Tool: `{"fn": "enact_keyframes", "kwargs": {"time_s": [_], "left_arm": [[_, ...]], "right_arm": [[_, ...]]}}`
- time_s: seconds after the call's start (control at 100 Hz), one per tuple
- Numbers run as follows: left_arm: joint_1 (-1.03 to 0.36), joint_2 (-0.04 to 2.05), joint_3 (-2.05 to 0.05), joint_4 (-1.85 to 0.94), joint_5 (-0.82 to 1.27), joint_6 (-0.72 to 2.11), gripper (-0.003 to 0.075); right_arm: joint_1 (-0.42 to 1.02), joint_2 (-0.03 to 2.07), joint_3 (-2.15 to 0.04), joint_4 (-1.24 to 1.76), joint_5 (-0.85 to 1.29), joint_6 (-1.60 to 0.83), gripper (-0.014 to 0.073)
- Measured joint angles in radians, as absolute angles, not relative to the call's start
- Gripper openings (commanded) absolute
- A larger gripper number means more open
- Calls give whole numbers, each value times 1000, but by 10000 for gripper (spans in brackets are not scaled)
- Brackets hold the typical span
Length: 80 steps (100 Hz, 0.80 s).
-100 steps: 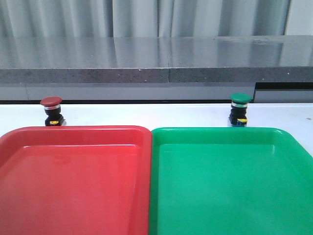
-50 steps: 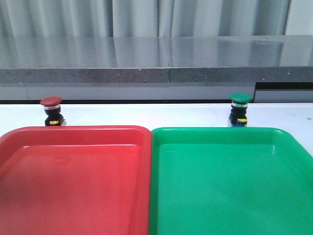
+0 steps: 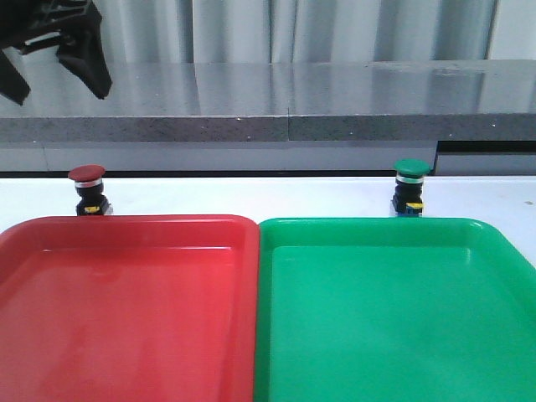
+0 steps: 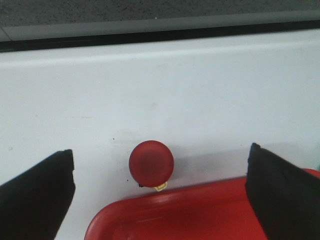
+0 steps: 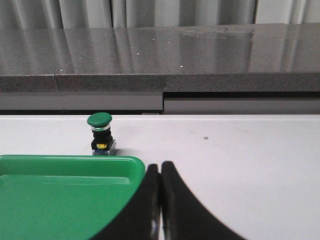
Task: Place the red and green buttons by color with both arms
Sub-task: 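Lower the left gripper over the red button and close on it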
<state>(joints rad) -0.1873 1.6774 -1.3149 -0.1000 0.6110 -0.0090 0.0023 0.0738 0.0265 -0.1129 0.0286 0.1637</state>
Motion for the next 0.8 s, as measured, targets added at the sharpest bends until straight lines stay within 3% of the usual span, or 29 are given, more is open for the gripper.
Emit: {"fn": "enact_keyframes", "kwargs": {"time_s": [0.54,0.66,0.8], "left_arm": [[-187,1902,-1349,-100,597,-9,653],[-187,1923,-1349,-100,586,-9,589],[-187,1928,-1349,-100,578,-9,439]], "right_arm": [[2,74,27,-113,29,164,-60],[2,74,27,-113,29,164,-60],[2,74,27,-113,29,164,-60]]}}
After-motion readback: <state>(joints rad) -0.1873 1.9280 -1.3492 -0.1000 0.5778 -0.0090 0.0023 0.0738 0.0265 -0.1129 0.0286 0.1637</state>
